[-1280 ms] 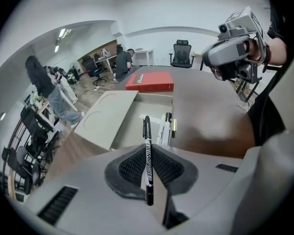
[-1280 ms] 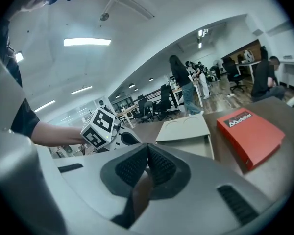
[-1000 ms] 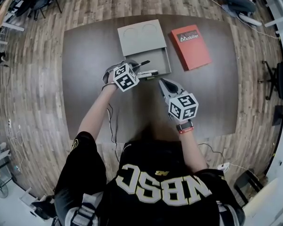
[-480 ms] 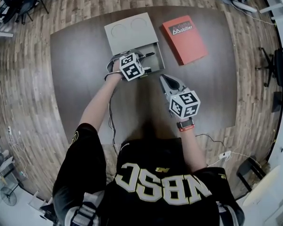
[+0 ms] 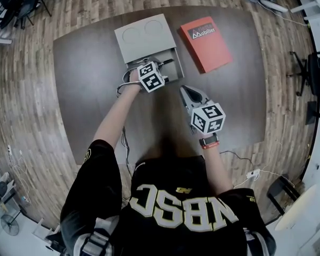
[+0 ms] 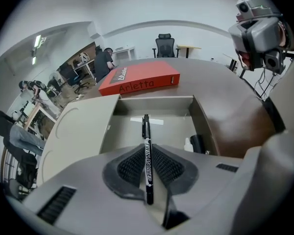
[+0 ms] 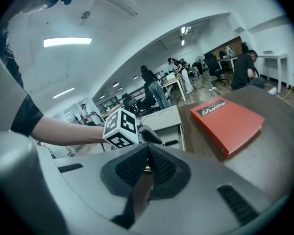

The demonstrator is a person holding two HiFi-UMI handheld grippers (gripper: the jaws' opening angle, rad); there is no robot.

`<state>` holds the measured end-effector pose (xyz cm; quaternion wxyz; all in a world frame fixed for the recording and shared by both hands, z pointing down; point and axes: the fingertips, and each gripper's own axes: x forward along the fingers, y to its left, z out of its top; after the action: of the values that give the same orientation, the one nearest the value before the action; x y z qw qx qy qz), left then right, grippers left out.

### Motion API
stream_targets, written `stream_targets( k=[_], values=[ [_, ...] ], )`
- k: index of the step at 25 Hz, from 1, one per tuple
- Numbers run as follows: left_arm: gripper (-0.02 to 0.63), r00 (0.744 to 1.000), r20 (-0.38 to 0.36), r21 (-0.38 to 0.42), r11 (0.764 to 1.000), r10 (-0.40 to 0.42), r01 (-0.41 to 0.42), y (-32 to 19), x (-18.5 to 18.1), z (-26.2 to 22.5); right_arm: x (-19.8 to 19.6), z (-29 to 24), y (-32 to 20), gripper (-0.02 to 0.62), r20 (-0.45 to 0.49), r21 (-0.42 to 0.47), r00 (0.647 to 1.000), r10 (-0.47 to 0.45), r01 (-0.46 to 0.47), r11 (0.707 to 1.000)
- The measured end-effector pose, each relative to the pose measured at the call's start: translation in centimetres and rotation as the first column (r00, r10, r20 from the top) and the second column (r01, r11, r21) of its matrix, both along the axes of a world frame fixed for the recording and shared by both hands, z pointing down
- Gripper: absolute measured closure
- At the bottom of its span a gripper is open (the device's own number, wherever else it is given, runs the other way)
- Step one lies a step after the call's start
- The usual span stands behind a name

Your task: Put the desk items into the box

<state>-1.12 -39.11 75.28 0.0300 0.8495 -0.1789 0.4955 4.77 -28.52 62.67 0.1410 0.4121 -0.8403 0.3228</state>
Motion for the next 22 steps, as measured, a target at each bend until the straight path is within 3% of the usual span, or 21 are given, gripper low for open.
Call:
stream_targets(
  k=[6, 13, 18, 22],
  values=[
    [0.518, 0.996, -0.044, 0.003, 0.997, -0.079, 0.079, 0.1, -0.5, -1.6, -0.4, -0.3, 0.3, 0.586, 0.036, -0.001, 0.999, -0.013, 0.013, 1.000],
    [0.520, 0.967, -0.149, 0.047, 0.975, -0.208, 0.218, 2.4, -1.6, -7.2, -0.1, -2.2, 0.6, 0.586, 0.033, 0.053, 0.999, -0.025, 0.023, 0.998],
    [0.522, 0.909, -0.280, 0.064, 0.938, -0.310, 0.340, 5.2, -2.8, -12.7, 0.8, -5.1, 0.1, 0.580, -0.006, 0.140, 1.000, 0.001, 0.000, 0.990],
    [0.528, 0.854, -0.367, 0.087, 0.901, -0.368, 0.426, 7.2, -3.6, -16.0, 1.1, -7.3, 0.5, 0.580, 0.016, 0.188, 1.000, -0.012, 0.009, 0.982]
  ],
)
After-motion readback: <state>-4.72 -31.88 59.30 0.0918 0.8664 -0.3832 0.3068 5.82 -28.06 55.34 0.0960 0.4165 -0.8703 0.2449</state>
